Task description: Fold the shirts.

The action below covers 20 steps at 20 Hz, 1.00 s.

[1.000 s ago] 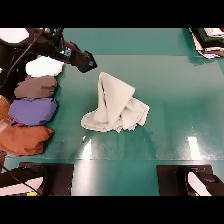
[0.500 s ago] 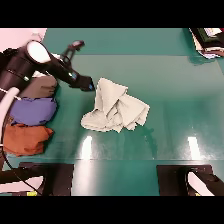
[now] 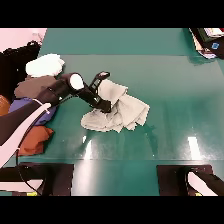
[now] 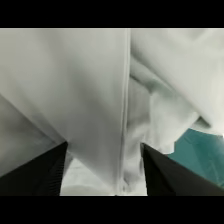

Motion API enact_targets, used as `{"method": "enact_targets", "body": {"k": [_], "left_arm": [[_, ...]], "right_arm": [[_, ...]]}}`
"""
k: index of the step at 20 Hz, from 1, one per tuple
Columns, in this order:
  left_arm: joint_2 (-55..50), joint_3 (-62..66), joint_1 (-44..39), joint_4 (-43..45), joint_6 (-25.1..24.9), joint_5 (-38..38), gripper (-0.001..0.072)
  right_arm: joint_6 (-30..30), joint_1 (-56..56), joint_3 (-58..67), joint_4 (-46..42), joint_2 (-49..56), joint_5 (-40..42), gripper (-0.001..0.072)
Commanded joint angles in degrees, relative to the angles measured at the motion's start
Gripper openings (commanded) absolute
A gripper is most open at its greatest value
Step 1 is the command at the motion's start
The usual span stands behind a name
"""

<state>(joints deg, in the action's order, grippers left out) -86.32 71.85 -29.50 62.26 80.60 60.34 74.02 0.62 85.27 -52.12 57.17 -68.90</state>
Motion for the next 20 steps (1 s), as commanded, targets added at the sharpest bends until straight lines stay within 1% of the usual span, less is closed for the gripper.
{"method": "enact_targets", "body": {"k": [1, 2, 3, 6, 7, 9, 10, 11, 12, 14, 15, 16, 18, 19, 20], "left_arm": [[-1.5, -0.4, -0.9, 2.1, 1.9, -1.9, 0.0427], [-1.5, -0.1, -0.8, 2.9, 1.9, -1.5, 0.0214], [-1.5, 0.8, -0.5, 5.1, 1.9, -0.4, 0.0019], [-0.5, 7.6, 3.4, 10.2, 2.1, 7.4, 0.0022], [0.7, 10.3, 5.6, 11.0, 1.9, 8.8, 0.0022], [4.1, 15.1, 10.0, 12.0, 1.9, 9.9, 0.0022], [5.7, 17.2, 12.1, 12.0, 1.8, 10.1, 0.0022], [7.2, 19.0, 14.0, 12.0, 1.8, 10.2, 0.0022], [8.5, 20.2, 15.6, 12.1, 1.7, 10.3, 0.0022], [10.2, 20.9, 17.6, 12.2, 1.5, 10.5, 0.0022], [10.5, 21.0, 18.3, 12.2, 1.5, 11.1, 0.0022], [10.5, 20.9, 18.4, 12.8, 1.5, 11.8, 0.0022], [10.4, 20.9, 18.4, 12.7, 1.5, 12.3, 0.0022], [10.4, 20.9, 18.4, 12.7, 1.5, 12.2, 0.0022], [10.4, 20.9, 18.4, 12.7, 1.5, 12.2, 0.0022]], "right_arm": [[0.0, 0.0, 0.0, -0.1, 0.3, -0.3, 0.0015], [0.0, 0.0, 0.0, -0.3, 0.3, -0.3, 0.0015], [0.0, 0.0, 0.0, -0.5, 0.3, -0.7, 0.0015], [0.1, -0.1, 0.0, -2.1, 0.7, -3.8, 0.0015], [1.5, 0.0, 0.0, -4.1, 1.3, -6.0, 0.0015], [5.3, -0.3, -0.1, -8.8, 3.7, -11.5, 0.0015], [5.7, -0.8, -0.6, -10.2, 5.2, -13.4, 0.0015], [5.6, -1.7, -2.8, -10.6, 6.3, -13.7, 0.0016], [5.6, -2.8, -5.7, -10.5, 7.4, -13.1, 0.0039], [5.6, -5.6, -13.4, -10.5, 10.4, -10.2, 0.0457], [5.6, -7.1, -17.1, -10.4, 12.5, -8.0, 0.0475], [5.6, -8.5, -19.9, -10.0, 14.7, -5.6, 0.0472], [5.4, -10.8, -23.9, -5.4, 19.8, 0.1, 0.047], [5.4, -11.7, -24.9, -3.5, 22.0, 2.7, 0.0467], [5.4, -12.6, -25.0, -2.8, 24.3, 4.4, 0.0439]]}}
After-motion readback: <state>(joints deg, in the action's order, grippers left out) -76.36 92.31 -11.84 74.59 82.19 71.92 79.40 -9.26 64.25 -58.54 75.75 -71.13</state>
